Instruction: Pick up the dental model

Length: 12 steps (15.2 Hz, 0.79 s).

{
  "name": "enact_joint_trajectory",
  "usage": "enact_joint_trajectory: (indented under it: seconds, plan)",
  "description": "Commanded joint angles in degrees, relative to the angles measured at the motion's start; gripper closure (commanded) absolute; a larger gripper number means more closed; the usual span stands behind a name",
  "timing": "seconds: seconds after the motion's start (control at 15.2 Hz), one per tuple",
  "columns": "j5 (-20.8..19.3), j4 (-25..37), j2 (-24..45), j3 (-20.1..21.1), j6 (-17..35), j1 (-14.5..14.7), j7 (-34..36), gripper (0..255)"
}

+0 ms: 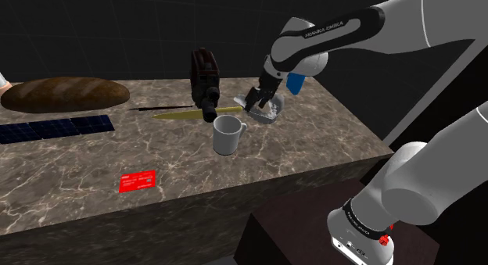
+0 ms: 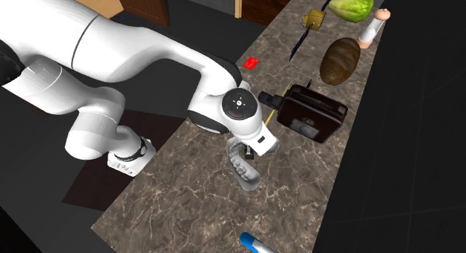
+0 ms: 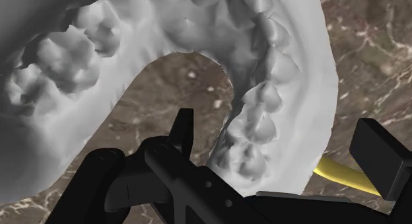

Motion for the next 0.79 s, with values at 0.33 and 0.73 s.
enact_joint_trajectory:
  seconds: [0.33,0.73]
  plan:
    - [0.12,-0.19,0.11,0.04,0.34,0.05,-0.06,255]
    - [-0.49,0.62,-0.74,0.01,-1.26,-0.11,0.54,255]
